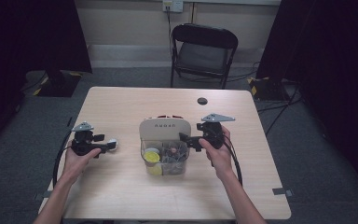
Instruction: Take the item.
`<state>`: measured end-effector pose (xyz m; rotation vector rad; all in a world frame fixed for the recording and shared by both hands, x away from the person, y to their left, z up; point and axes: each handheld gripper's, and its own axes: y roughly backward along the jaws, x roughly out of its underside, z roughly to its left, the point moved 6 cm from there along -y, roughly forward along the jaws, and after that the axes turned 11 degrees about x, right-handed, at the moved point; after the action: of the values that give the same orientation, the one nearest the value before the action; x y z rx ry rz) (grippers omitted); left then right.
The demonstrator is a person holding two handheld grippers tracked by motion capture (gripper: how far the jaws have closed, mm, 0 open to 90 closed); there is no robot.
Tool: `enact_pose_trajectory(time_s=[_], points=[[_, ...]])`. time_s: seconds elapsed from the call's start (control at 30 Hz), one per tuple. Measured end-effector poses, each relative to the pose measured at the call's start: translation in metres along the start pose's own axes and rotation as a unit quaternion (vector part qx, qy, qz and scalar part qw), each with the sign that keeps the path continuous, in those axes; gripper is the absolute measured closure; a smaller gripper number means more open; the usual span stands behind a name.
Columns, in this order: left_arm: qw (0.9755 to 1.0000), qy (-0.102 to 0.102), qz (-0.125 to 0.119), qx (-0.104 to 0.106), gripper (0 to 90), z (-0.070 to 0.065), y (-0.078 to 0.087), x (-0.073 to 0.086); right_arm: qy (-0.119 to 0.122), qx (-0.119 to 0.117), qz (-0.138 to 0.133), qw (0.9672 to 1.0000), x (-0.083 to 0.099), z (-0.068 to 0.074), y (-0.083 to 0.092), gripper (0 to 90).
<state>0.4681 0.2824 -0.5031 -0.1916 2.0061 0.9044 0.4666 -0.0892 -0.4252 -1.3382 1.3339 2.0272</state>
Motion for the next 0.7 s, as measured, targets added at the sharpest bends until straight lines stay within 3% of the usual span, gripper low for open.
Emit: enact_pose_trajectory(time_s=[0.33,0.4,0.53,0.7], points=[[0.9994,-0.003,0.018,-0.029,22.0,-0.006,0.015,0.021,0.003,0.001,-0.002,1.0,-0.001,0.001,0.001,13.8],[0.9991,-0.012,0.031,-0.026,21.9,-0.01,0.015,0.025,0.004,0.003,-0.004,1.0,-0.001,0.001,0.002,14.1],[0.9991,-0.013,0.028,-0.03,21.2,-0.019,0.016,0.031,0.004,0.005,-0.008,0.9999,-0.003,0.001,0.004,14.3],[0.9984,-0.019,0.047,-0.027,20.3,-0.028,0.017,0.044,0.016,0.004,-0.016,0.9997,-0.004,0.004,0.006,14.4]])
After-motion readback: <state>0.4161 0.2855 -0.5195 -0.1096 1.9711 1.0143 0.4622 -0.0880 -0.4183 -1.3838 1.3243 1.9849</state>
